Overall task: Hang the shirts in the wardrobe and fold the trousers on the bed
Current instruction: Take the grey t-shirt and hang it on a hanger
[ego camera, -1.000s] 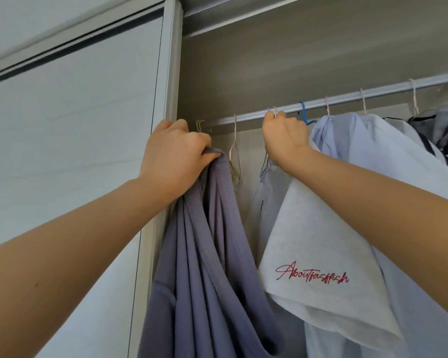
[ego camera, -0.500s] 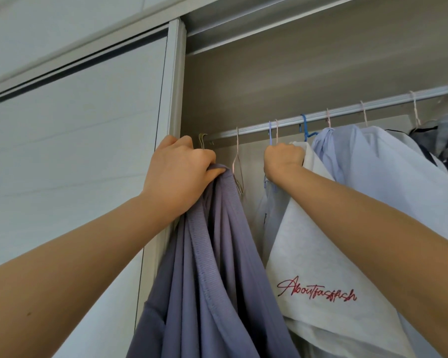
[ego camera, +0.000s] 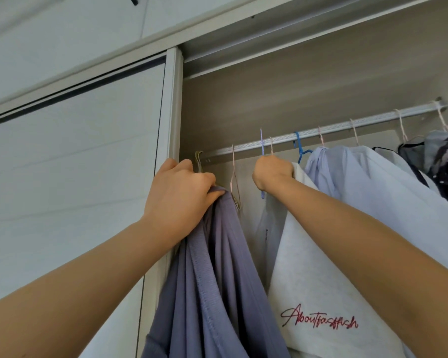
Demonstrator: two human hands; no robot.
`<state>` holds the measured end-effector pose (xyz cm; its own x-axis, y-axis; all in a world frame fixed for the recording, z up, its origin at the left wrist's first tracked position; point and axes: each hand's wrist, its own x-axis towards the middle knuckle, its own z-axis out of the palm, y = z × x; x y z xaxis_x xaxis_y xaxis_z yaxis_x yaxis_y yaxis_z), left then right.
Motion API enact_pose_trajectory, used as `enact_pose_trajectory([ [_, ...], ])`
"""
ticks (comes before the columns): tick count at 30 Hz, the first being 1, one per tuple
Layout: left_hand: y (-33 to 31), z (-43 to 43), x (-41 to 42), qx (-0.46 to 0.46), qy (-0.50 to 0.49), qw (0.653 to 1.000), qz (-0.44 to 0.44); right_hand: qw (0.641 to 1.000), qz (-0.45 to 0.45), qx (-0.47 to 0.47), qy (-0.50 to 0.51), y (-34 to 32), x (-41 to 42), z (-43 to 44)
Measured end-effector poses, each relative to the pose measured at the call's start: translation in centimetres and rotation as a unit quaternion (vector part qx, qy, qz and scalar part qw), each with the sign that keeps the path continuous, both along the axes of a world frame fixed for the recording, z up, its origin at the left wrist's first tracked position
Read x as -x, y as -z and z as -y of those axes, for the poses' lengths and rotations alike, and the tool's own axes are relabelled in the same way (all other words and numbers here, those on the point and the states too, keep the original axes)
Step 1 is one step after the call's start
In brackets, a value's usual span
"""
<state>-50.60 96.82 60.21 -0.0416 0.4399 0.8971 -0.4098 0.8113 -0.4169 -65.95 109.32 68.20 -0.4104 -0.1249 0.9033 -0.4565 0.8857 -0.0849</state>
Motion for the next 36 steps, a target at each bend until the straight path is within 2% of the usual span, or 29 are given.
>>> enact_pose_trajectory([
  [8,-0.1,0.4,0.2,0.009,-0.001,1.0,0.011,0.998,-0.061,0.003,0.031,1.1,-1.2,1.1],
  [15,0.1,0.1,-0.3,-0.006,0.001,1.0,0.025,0.999,-0.044,-0.018,0.003,4.7,-4.9,-1.5],
  [20,0.9,-1.3,-1.1,-0.067,-0.006,0.997,0.043,0.996,-0.033,0.016,-0.08,7.3,-7.6,-4.2],
  [22,1.4,-2.8,-1.7,-0.129,0.024,0.989,0.069,0.994,-0.019,0.02,-0.104,8.3,-8.8,-5.9],
  [26,1.9,-5.8,-3.0,-0.313,0.11,0.935,0.127,0.974,0.013,0.058,-0.219,10.4,-10.6,-9.9],
  [28,2.3,-7.1,-3.8,-0.389,0.175,0.897,0.119,0.945,0.045,0.095,-0.311,11.5,-10.9,-11.7],
  [30,3.0,-8.3,-4.6,-0.475,0.243,0.838,0.113,0.898,0.089,0.152,-0.403,12.5,-11.3,-13.2],
  [32,4.1,-9.5,-5.5,-0.56,0.32,0.757,0.104,0.862,0.122,0.186,-0.455,13.9,-11.6,-14.9],
  [34,5.2,-10.4,-6.3,-0.628,0.356,0.684,0.104,0.828,0.147,0.221,-0.494,15.3,-11.9,-16.3],
  [36,6.2,-11.0,-6.9,-0.664,0.337,0.658,0.113,0.786,0.17,0.259,-0.535,16.4,-12.3,-17.6],
])
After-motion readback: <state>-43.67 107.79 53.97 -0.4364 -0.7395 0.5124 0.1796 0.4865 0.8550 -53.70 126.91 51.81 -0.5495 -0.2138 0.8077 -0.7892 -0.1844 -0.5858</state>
